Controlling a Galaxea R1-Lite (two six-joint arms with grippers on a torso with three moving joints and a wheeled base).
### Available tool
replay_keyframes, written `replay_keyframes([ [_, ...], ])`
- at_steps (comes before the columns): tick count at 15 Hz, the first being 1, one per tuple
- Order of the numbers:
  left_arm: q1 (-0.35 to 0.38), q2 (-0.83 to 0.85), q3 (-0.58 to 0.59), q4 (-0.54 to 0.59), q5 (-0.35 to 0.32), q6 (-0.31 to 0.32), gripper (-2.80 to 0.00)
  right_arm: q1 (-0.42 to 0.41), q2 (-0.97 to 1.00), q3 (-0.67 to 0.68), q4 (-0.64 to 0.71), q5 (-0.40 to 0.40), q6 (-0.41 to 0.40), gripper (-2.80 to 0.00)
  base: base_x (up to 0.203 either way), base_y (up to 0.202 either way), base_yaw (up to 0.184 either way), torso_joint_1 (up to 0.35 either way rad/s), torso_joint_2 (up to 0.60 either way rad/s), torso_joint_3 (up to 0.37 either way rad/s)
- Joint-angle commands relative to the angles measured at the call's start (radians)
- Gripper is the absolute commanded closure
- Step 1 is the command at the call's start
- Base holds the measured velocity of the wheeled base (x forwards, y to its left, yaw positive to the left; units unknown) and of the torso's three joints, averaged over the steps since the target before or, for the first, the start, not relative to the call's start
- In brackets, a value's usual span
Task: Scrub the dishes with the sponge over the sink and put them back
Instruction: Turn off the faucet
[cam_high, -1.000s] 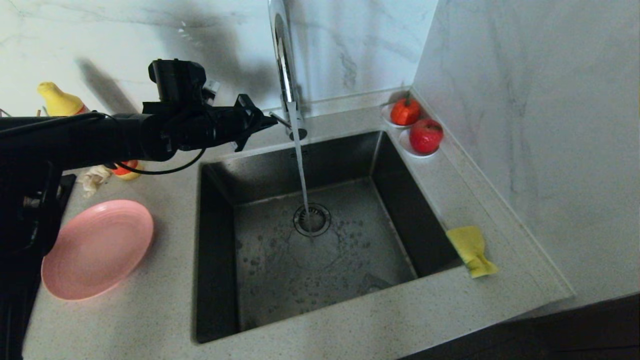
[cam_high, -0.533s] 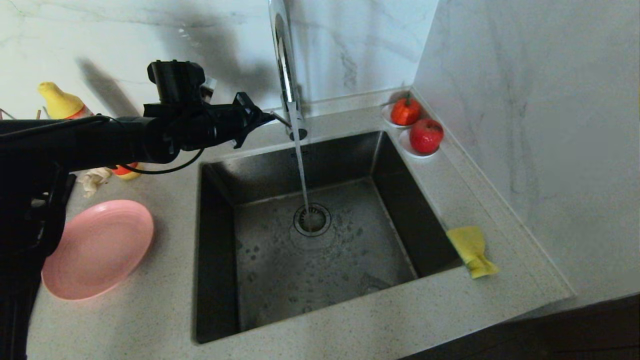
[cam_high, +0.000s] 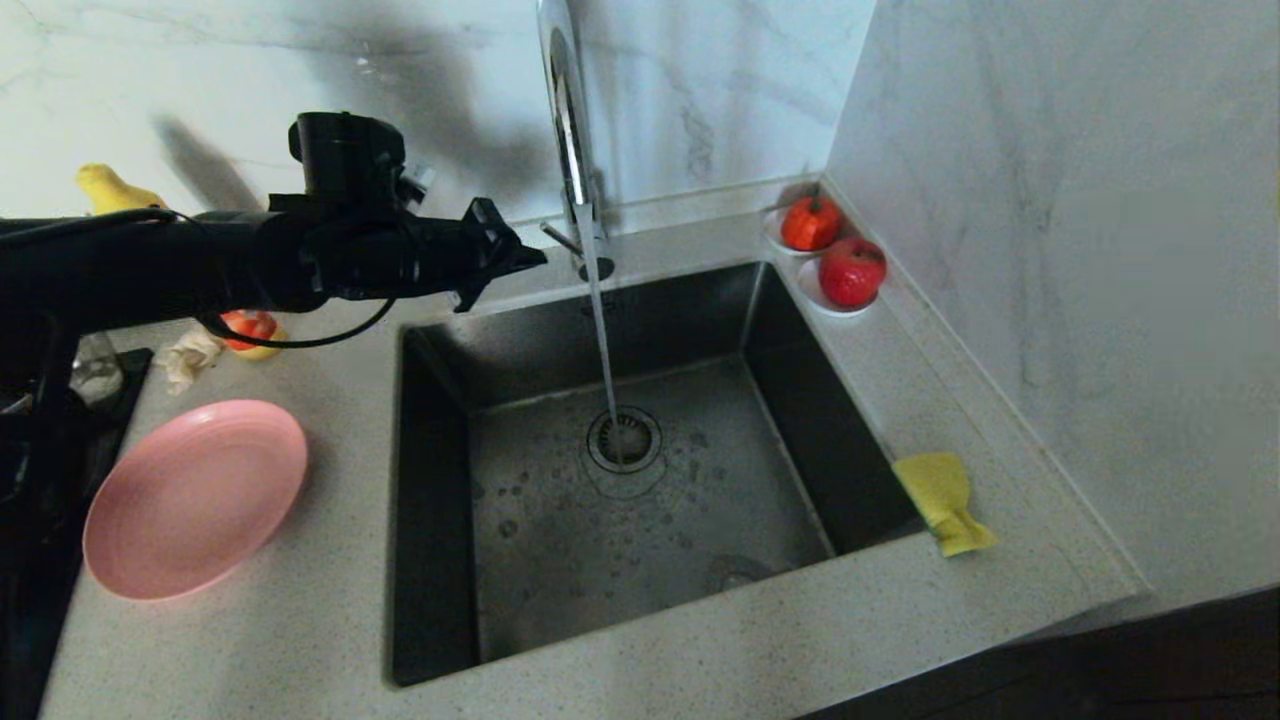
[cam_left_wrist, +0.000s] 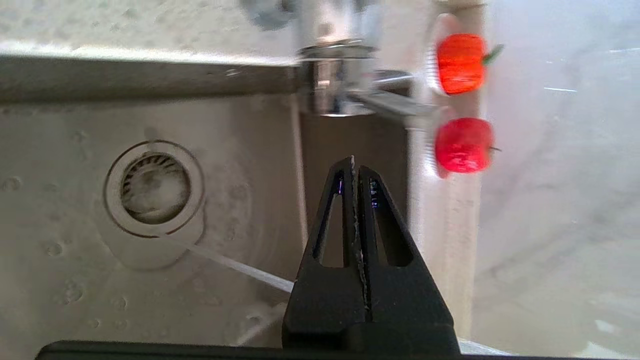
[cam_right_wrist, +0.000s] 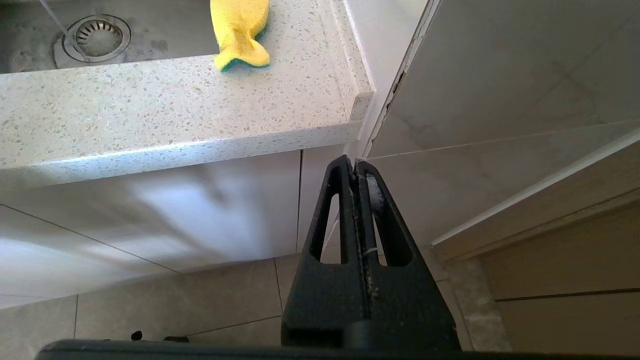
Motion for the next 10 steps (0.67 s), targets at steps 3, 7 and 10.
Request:
replay_keyframes([
  [3,0.000,-0.019,-0.002,-0.003,-0.034,-0.012,0.00,0.000,0.002,0.000,0.000,0.000,-0.001,0.00,0.000,0.000,0.000,0.000,0.00,0.000],
  [7,-0.002,0.010,-0.013,-0.013,-0.034,-0.022,0.00,0.000,0.002,0.000,0.000,0.000,-0.001,0.00,0.000,0.000,0.000,0.000,0.00,0.000],
  [10,0.000,0.022,-0.020,-0.054,-0.034,-0.054,0.00,0.000,0.002,0.000,0.000,0.000,-0.001,0.00,0.000,0.000,0.000,0.000,0.00,0.000],
])
